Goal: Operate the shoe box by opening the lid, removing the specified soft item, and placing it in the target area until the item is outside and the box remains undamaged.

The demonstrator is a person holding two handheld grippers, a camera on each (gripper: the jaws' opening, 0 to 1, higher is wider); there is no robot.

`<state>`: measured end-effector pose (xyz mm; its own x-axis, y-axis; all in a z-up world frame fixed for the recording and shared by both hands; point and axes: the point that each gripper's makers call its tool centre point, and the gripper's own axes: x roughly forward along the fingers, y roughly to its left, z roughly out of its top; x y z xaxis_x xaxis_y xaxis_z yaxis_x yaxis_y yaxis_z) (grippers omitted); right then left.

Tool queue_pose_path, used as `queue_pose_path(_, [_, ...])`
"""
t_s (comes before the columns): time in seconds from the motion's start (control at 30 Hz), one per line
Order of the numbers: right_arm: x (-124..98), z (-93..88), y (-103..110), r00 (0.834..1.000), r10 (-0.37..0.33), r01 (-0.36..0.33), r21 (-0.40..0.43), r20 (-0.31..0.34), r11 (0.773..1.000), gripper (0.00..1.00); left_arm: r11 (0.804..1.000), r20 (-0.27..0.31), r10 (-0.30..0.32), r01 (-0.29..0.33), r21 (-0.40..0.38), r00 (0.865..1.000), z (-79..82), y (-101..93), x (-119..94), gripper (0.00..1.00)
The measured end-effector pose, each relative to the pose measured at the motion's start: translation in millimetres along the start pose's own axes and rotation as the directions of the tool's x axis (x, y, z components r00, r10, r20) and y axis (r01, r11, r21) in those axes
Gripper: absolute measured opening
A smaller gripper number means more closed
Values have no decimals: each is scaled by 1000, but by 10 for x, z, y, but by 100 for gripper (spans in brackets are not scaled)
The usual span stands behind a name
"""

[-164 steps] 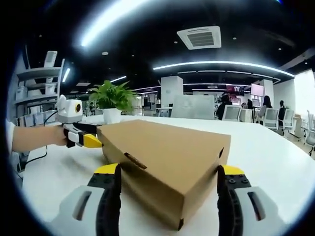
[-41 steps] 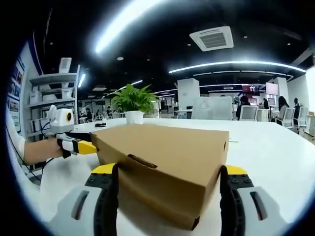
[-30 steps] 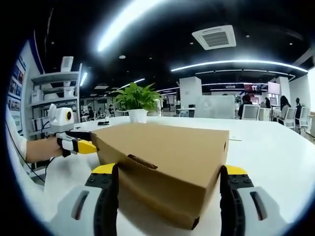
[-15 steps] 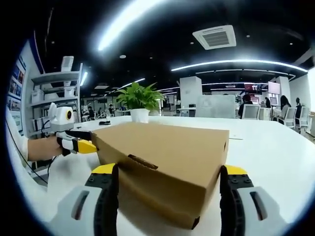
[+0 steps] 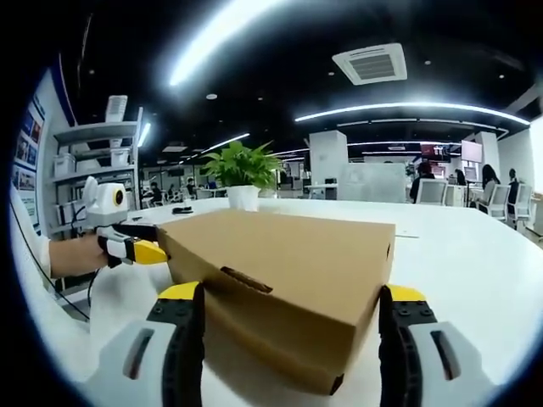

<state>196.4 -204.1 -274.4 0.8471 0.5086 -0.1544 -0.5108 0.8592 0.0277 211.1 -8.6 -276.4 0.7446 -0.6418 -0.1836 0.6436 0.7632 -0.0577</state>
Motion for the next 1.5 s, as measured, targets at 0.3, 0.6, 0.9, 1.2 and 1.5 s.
queue_pose_path(0.3, [-86, -19, -4, 1000, -14, 14, 2, 11, 1000, 86, 1000, 0, -6, 6, -2, 1000, -2, -27, 7, 68])
queue_pose_path(0.6, [-186, -40, 25, 1000, -14, 14, -2, 17, 1000, 86, 1000, 28, -13, 13, 12, 1000, -25, -153, -73, 67])
queue_pose_path(0.9, [-209, -37, 53, 1000, -14, 14, -5, 10, 1000, 85, 1000, 36, -23, 22, 18, 999, -28, -153, -91, 67])
queue_pose_path(1.2, [-242, -52, 82, 1000, -11, 12, -5, 19, 1000, 85, 1000, 34, -23, 22, 21, 999, -42, -192, -155, 66])
queue_pose_path(1.5, [-262, -53, 108, 999, -19, 19, 2, 26, 1000, 84, 999, 28, -16, 15, 33, 999, -58, -227, -196, 66])
